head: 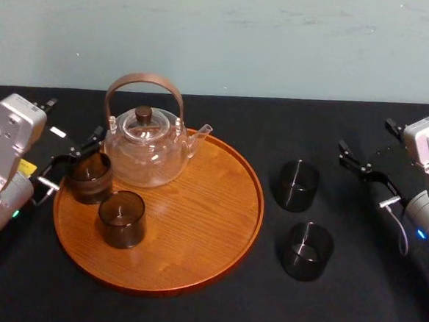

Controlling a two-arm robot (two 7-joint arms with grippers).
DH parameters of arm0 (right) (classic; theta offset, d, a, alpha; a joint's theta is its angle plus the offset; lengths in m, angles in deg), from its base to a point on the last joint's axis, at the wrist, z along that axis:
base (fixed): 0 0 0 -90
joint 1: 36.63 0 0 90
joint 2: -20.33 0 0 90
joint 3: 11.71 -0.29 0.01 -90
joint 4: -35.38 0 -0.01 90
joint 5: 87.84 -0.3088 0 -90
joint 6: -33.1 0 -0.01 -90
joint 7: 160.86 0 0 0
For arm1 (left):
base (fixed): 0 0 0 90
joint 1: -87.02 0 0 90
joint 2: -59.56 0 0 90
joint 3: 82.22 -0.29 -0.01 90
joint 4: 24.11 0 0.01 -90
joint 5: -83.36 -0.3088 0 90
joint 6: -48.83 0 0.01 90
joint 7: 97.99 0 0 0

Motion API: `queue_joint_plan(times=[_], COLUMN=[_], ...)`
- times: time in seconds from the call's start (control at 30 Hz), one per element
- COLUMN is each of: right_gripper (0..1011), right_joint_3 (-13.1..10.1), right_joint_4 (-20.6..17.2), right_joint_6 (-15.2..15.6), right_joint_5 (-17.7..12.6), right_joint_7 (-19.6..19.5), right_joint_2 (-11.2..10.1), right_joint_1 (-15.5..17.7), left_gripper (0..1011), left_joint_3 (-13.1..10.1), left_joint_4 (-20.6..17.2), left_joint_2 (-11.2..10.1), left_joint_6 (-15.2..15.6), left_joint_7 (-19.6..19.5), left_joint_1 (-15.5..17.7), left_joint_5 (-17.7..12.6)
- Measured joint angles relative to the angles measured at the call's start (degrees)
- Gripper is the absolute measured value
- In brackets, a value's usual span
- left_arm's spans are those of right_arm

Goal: Pick up the glass from the table and place it on the tray.

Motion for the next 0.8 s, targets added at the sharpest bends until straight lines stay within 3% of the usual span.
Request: queue_joint_plan(times=[0.8], right_gripper=[1003], right_joint_3=[0.0], right_joint_4=[0.0], right_joint_6=[0.0], right_joint_5=[0.0], right_joint_7=[0.0], right_joint_2=[0.0], right_joint_1=[0.0], left_gripper=[1001], left_joint_3=[0.0], left_joint_4=[0.0], left_joint_2=[0.0], left_joint_6=[0.0], left_joint_7=[0.0], left_joint_1=[0.0], left_joint_5=[0.0])
